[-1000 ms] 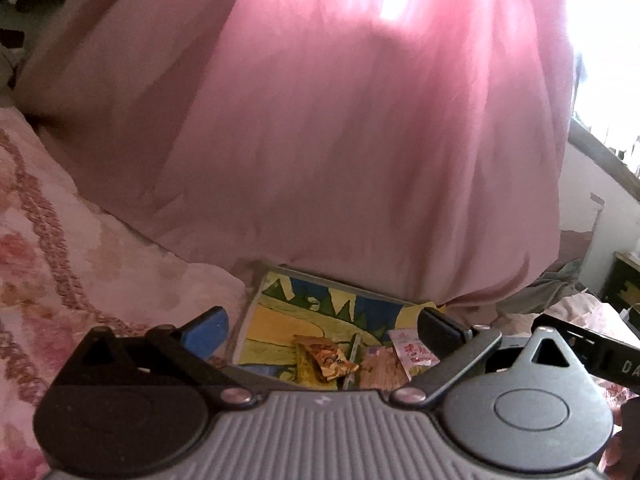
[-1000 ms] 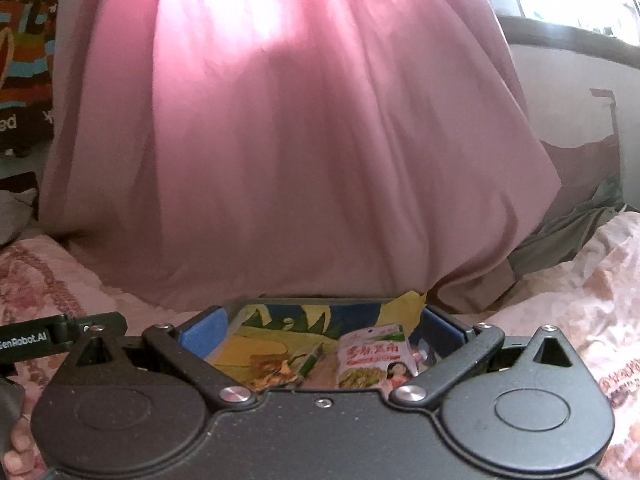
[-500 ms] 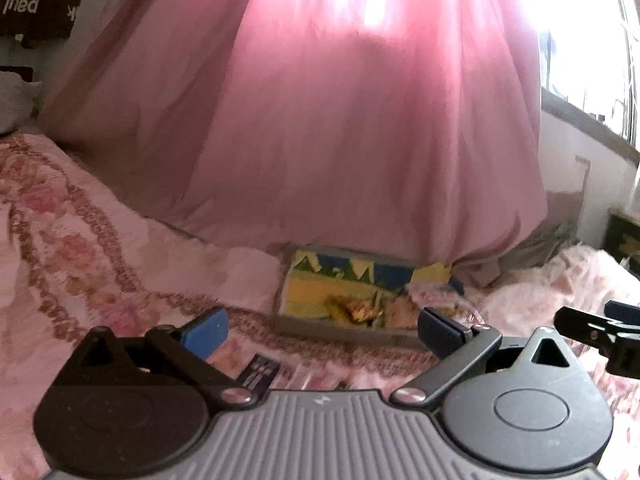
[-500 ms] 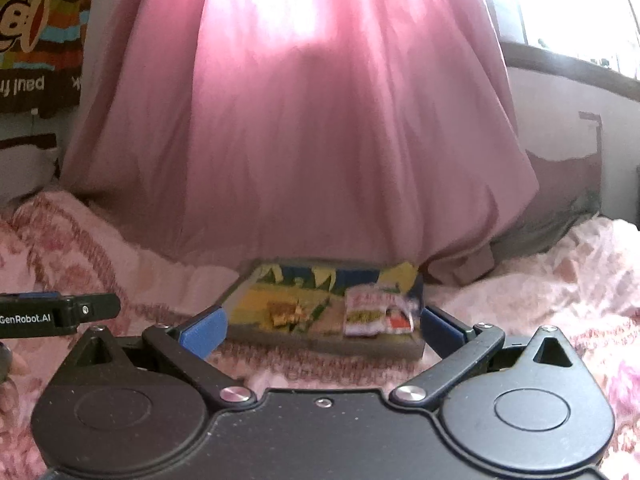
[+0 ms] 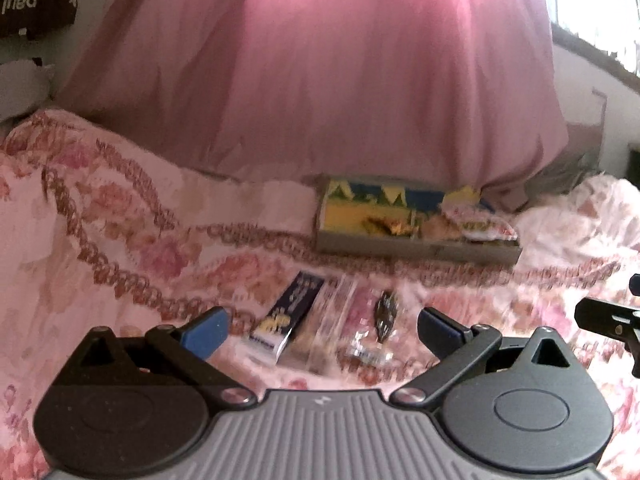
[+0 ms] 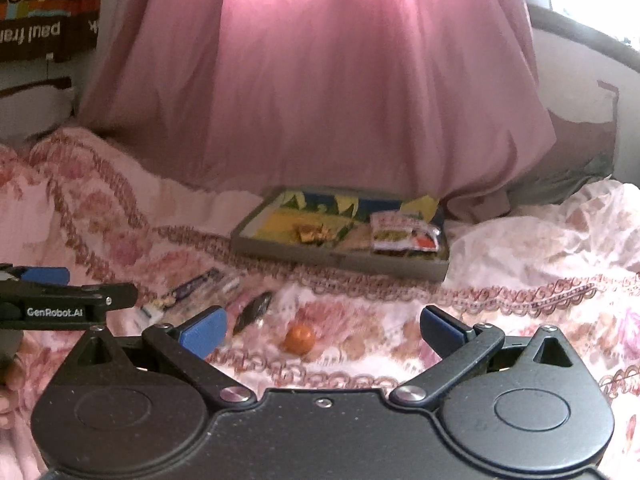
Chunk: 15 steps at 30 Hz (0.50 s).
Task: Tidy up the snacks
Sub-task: 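Move both tools over the mandarin and dark jerky pack beside the tray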
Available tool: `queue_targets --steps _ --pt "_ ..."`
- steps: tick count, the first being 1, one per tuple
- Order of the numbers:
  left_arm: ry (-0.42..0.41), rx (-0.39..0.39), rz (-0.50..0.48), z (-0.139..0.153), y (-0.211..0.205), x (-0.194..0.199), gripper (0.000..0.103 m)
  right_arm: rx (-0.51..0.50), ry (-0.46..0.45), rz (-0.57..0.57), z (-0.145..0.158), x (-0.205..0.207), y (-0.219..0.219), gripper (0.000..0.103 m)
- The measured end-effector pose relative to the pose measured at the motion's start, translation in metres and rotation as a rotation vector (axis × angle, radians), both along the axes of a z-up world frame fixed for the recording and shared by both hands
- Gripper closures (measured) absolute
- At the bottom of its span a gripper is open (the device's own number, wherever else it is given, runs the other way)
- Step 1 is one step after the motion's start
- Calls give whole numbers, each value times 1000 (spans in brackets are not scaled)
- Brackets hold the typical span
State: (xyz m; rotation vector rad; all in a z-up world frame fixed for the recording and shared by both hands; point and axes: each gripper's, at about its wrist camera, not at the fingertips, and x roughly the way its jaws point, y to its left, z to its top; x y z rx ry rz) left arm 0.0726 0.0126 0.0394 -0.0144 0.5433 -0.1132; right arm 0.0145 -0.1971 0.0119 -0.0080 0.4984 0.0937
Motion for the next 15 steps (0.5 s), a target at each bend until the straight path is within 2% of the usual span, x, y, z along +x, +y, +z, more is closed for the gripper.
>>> queue_targets --steps 5,15 --pt "18 20 8 -7 -1 0 0 -28 37 18 -10 2 8 1" --pt "48 53 22 -12 -3 5 0 -9 103 23 -23 11 12 1"
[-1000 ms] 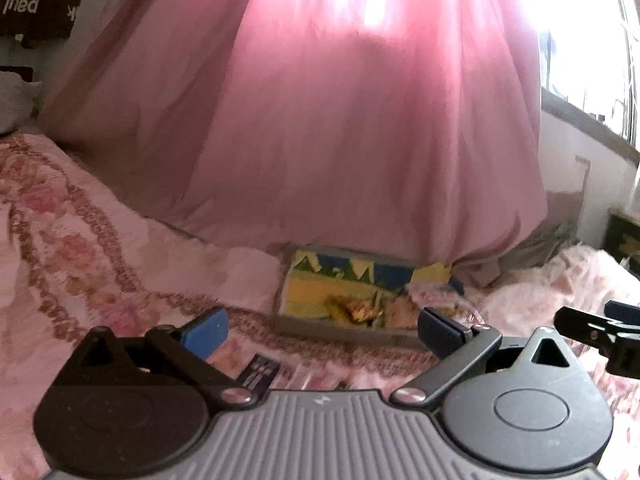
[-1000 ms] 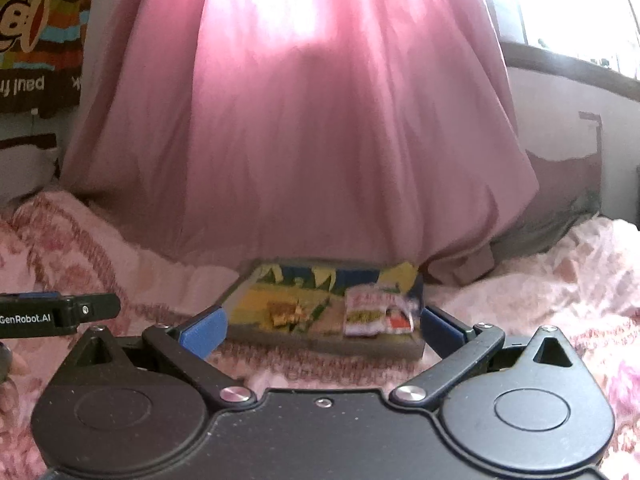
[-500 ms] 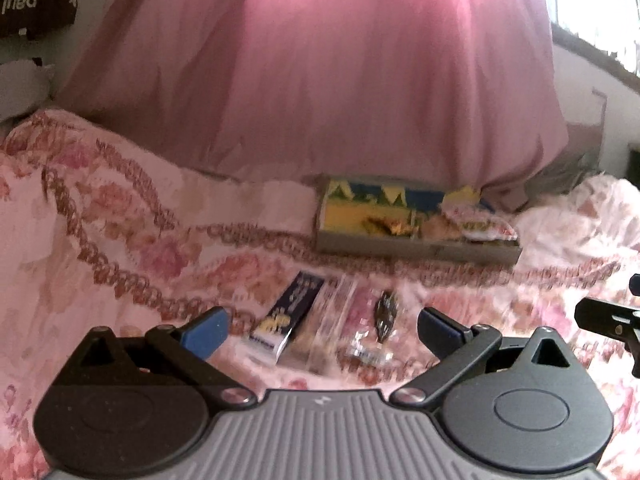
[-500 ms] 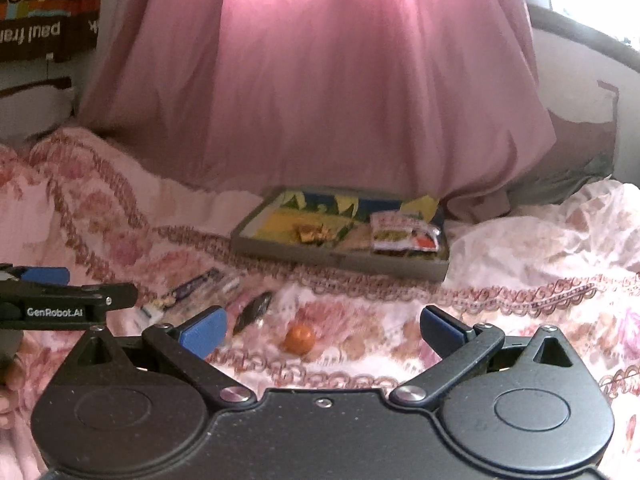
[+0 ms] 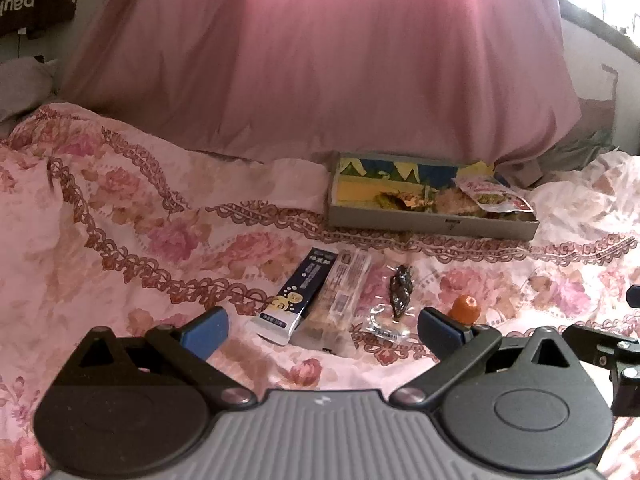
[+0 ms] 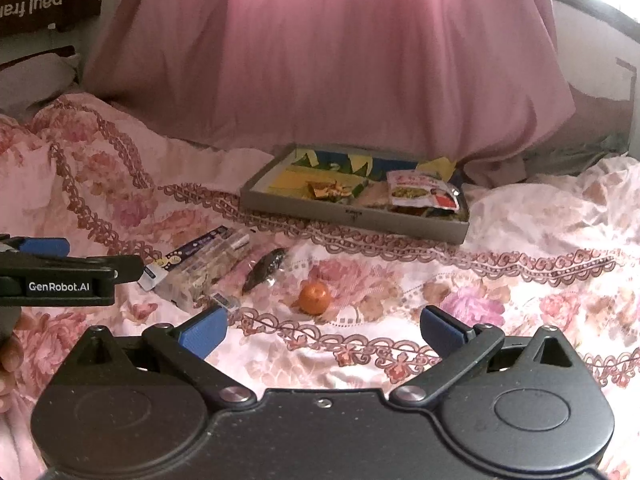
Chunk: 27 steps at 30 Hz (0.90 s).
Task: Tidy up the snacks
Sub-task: 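Move both tools over the mandarin and dark jerky pack beside the tray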
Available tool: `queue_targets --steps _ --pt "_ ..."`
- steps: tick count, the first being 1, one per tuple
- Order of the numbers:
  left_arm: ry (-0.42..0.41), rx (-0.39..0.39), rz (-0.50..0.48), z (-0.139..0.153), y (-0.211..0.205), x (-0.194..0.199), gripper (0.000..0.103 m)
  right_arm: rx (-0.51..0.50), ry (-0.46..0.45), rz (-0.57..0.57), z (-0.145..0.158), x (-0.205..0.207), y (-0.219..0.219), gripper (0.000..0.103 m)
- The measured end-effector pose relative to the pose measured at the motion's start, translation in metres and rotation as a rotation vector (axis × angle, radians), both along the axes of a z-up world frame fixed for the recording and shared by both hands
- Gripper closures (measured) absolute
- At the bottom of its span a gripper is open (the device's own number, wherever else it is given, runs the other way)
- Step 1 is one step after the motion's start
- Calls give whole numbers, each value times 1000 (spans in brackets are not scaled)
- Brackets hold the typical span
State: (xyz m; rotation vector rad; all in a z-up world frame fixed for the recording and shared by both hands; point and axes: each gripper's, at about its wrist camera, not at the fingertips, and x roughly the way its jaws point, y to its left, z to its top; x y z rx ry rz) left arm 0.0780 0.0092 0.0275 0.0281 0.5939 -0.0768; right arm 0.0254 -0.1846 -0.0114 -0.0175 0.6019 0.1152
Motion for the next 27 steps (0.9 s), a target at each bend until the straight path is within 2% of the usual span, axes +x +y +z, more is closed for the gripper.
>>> queue_targets --steps 11,18,21,27 --pt "43 11 -17 -4 -6 8 0 14 19 0 -5 5 2 1" --pt "92 -12 -36 -9 -5 16 0 -6 38 3 -9 15 3 1" --pt "100 -31 -54 -10 -4 24 0 -27 53 31 -12 22 4 1" --pt "89 1 -119 -12 -13 49 0 -78 94 90 -21 46 1 1"
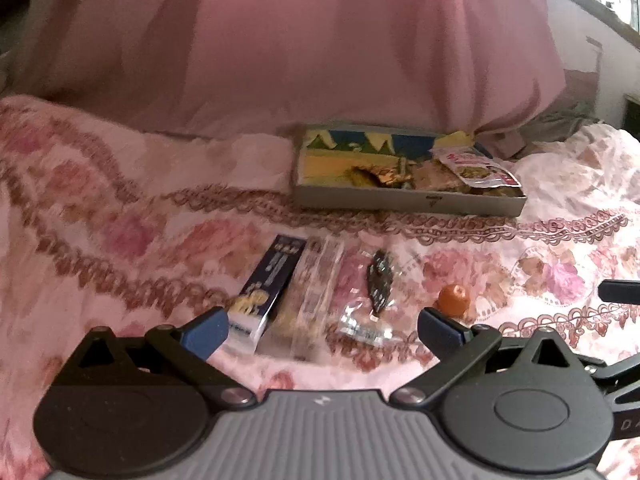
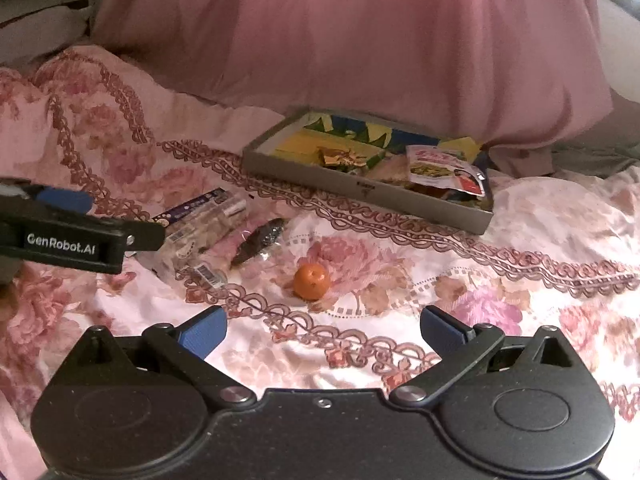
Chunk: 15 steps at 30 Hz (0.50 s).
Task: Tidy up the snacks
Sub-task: 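Move both tools over the mandarin and dark jerky pack beside the tray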
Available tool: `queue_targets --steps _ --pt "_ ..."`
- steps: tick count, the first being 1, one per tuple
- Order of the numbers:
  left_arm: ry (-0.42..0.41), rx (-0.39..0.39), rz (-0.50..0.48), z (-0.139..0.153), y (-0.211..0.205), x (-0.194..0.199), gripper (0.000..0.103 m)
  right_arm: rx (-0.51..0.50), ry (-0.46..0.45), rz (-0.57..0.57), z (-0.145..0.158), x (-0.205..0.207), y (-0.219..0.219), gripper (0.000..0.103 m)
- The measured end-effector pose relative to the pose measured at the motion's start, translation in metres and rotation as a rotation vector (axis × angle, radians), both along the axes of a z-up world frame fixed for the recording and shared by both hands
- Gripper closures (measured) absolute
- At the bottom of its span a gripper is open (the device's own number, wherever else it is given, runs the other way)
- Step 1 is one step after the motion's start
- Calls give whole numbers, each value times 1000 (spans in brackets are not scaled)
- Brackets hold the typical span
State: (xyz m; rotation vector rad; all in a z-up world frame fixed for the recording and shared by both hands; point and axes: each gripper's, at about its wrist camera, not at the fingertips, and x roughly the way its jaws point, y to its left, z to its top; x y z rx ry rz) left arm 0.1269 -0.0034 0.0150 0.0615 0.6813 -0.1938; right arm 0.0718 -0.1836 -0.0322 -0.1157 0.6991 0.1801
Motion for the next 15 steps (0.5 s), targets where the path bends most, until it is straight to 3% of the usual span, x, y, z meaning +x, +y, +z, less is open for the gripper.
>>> queue_targets --steps 6,15 --pt "-11 -23 -116 -6 -12 31 0 -64 5 114 -7 24 -4 1" --pt "77 -116 -228 -27 -35 76 0 -79 50 118 -28 54 -24 1"
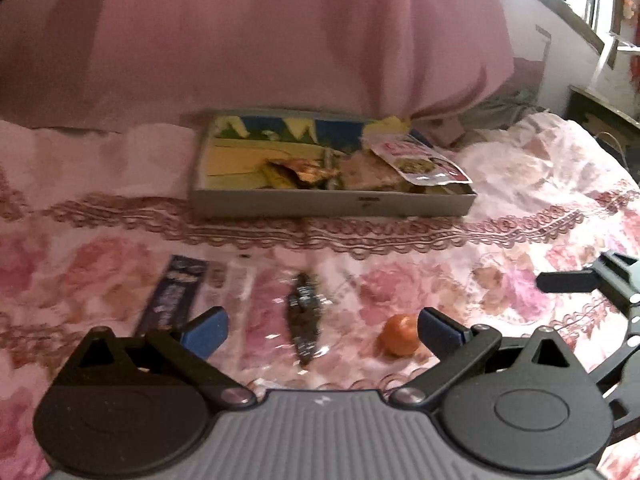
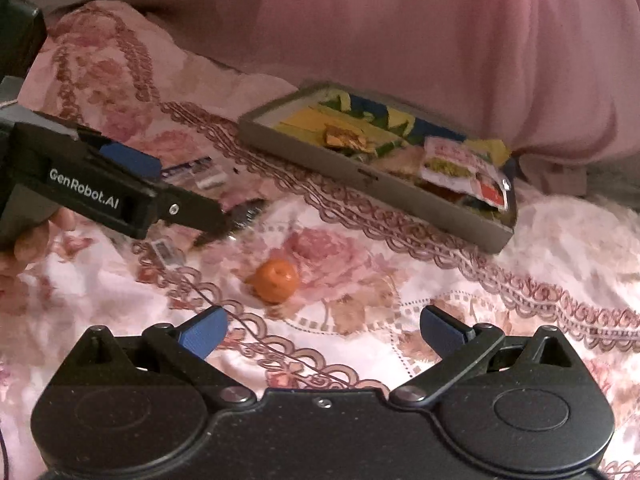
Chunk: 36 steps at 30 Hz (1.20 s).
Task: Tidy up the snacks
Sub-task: 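Move both tools over the mandarin and dark jerky pack beside the tray, then close the right tool on the mandarin while the left tool grips the dark jerky pack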
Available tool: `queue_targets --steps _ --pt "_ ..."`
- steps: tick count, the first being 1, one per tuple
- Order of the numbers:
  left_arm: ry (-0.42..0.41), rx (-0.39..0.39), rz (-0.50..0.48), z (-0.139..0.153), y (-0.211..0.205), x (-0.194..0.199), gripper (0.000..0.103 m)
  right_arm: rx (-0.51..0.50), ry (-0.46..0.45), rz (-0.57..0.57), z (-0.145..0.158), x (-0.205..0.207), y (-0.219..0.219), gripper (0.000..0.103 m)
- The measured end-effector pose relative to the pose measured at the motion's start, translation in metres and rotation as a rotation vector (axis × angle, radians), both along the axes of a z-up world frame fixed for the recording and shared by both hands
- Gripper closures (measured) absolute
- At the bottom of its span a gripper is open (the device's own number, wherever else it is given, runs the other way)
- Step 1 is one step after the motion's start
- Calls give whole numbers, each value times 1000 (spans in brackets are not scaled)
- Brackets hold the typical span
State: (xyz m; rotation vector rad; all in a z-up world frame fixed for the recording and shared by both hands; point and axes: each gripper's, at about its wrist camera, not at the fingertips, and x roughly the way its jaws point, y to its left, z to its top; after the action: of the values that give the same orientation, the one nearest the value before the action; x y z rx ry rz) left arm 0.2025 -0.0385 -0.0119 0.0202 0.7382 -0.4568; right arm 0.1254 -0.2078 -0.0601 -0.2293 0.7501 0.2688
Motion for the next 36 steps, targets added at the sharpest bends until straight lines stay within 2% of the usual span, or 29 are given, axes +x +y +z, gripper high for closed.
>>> queue_targets --steps 5,9,15,18,23,26,30,32,34,36 --pt "40 -8 3 -15 -13 16 1 46 47 -16 -12 9 0 1" --pt "73 -28 17 -32 -11 16 1 42 81 -12 -22 11 4 6" --pt "56 74 4 -41 -14 19 1 39 81 -7 -26 12 6 14" --pt "68 79 5 -42 -14 23 4 49 78 -12 -27 14 6 17" --pt "54 140 -8 -42 -14 29 15 58 71 7 -32 20 11 22" --pt "49 142 7 -43 -10 34 18 65 63 20 -34 26 14 23" --pt "36 165 -14 -46 -12 35 23 65 67 24 -38 34 19 30" --pt "31 190 -33 -48 -15 35 33 56 69 26 -40 37 22 34" --pt "57 178 -39 -49 -15 36 41 54 72 28 -42 39 23 36" --pt "74 152 -25 -52 -12 38 41 57 70 29 -42 41 24 36"
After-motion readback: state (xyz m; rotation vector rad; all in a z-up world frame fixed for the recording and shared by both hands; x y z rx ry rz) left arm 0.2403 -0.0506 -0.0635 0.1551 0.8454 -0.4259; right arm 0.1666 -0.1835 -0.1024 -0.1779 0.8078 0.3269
